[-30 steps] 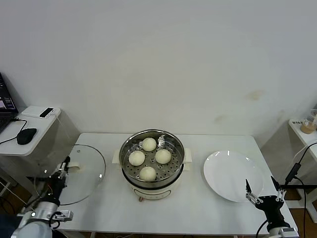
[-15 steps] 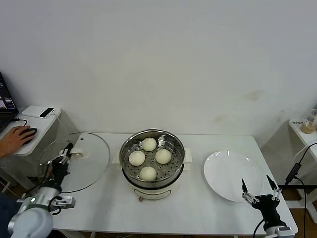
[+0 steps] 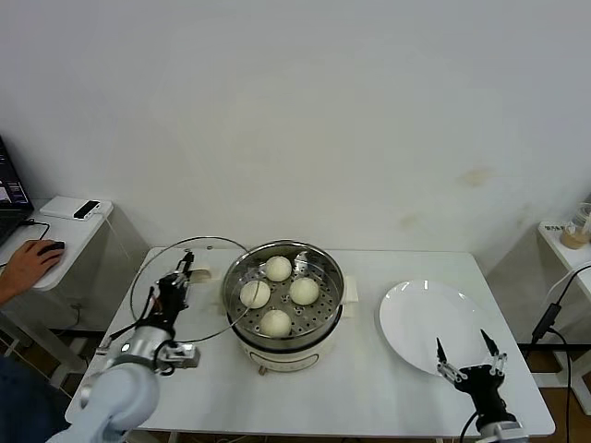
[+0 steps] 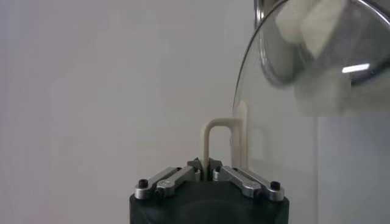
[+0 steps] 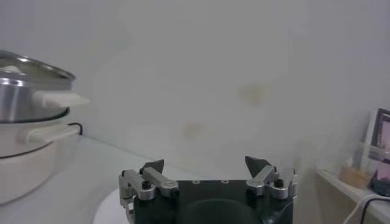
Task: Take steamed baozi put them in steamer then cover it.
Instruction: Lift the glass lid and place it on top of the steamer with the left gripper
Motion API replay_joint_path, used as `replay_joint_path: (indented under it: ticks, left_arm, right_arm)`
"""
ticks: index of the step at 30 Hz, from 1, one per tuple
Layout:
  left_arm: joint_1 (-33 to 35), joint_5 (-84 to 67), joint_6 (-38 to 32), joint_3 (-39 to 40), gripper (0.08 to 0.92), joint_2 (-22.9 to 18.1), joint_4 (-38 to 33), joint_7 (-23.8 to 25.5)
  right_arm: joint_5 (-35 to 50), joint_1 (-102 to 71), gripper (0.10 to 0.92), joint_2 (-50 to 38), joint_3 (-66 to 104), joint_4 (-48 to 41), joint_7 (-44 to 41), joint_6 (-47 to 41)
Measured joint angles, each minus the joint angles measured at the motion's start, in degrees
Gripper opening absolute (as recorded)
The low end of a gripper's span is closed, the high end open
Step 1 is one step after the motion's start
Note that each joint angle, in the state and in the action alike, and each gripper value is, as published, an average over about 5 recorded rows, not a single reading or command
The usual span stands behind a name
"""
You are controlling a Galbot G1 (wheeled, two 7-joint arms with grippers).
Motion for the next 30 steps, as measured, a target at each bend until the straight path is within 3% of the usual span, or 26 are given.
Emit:
replay_joint_path:
  ticks: [18, 30]
  left_arm:
    - [-10.8, 13.5, 6.4, 13.1, 0.138, -13.9, 3.9, 7.6]
    - [-12.8, 16.7, 6.2, 18.2, 0.138, -18.3, 6.6, 8.5]
  right_arm:
    - [-6.0, 1.2, 0.823, 0.7, -3.4, -3.0, 0.3, -0.1]
    - [-7.4, 0.9, 0.823, 0.9, -4.0, -3.4, 0.3, -0.1]
